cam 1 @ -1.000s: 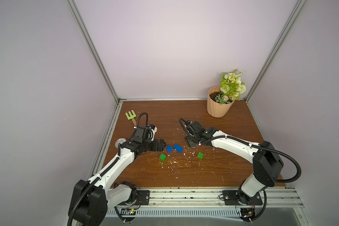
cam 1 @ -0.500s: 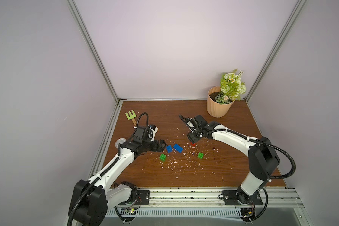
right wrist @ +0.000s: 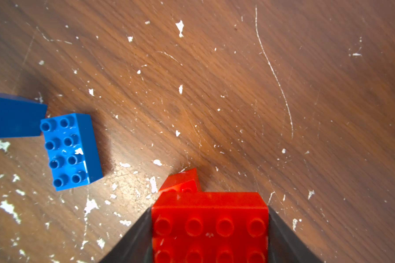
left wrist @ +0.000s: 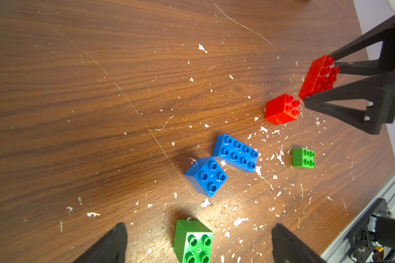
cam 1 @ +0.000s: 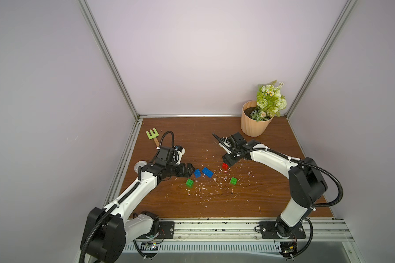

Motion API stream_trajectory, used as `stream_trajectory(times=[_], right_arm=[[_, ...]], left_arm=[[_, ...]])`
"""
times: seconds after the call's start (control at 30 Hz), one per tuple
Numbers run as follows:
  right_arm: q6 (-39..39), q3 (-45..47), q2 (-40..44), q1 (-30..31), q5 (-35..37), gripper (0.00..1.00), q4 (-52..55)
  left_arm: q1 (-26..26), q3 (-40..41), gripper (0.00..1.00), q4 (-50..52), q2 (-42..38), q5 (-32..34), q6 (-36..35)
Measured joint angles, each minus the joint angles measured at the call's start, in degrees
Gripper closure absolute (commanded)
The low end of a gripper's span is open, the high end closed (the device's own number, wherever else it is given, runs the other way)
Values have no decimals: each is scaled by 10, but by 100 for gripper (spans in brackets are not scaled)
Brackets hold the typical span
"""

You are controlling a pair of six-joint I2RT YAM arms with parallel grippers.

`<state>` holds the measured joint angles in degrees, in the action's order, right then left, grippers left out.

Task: Assemble a giraffe with lego
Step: Adjust the lego brick at the center of the board.

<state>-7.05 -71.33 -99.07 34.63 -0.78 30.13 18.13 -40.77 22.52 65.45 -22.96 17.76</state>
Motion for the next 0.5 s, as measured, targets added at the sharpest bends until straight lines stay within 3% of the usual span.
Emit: stream_trajectory(times=[0.5], right_arm=[[-7, 0, -31, 0, -9, 37, -5]], left_arm=[[0, 0, 1, 0, 0, -2, -2]])
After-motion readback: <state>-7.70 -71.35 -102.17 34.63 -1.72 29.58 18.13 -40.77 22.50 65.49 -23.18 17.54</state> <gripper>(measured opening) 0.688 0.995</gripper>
